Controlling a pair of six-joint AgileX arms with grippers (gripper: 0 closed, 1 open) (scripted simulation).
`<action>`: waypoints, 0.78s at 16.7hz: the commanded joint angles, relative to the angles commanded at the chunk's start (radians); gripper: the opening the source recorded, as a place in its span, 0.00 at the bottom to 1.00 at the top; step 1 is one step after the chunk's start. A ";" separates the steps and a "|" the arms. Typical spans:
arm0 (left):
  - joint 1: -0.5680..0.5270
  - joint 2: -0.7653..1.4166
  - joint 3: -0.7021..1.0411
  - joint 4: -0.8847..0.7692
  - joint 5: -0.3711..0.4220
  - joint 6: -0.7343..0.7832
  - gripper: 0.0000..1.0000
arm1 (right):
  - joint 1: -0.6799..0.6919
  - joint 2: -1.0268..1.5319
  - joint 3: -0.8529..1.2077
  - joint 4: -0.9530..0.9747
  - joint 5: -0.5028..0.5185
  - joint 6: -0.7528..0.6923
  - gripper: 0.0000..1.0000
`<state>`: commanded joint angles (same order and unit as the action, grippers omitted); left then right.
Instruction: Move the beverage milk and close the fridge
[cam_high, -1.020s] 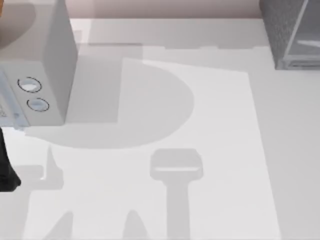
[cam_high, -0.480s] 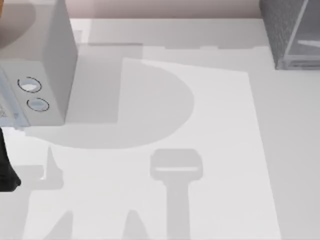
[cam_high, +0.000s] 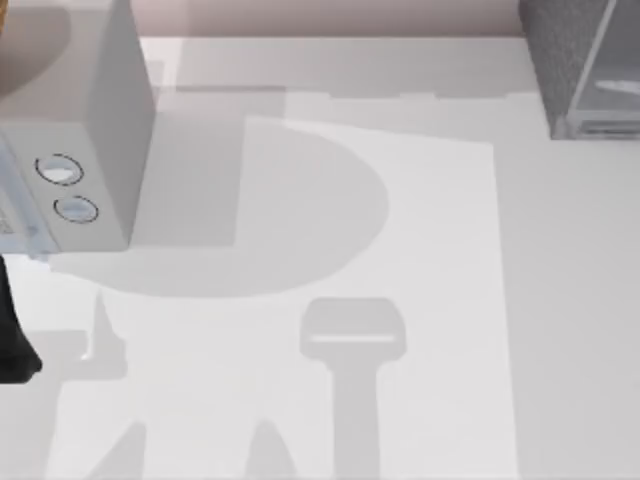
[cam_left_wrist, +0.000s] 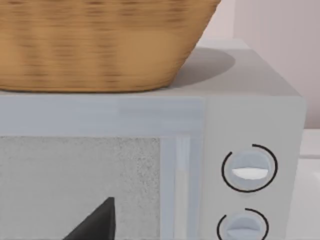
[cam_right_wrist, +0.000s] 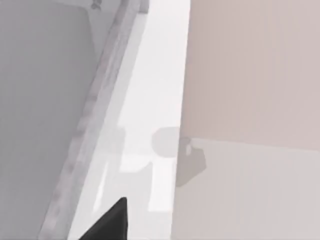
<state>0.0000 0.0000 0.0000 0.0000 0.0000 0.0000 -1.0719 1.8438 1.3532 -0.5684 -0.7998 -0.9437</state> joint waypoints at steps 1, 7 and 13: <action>0.000 0.000 0.000 0.000 0.000 0.000 1.00 | 0.034 -0.002 -0.008 0.058 0.009 0.069 1.00; 0.000 0.000 0.000 0.000 0.000 0.000 1.00 | 0.140 -0.008 -0.048 0.260 0.044 0.292 1.00; 0.000 0.000 0.000 0.000 0.000 0.000 1.00 | 0.147 -0.006 -0.051 0.270 0.052 0.305 1.00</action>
<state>0.0000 0.0000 0.0000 0.0000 0.0000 0.0000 -0.9248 1.8377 1.3018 -0.2982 -0.7475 -0.6388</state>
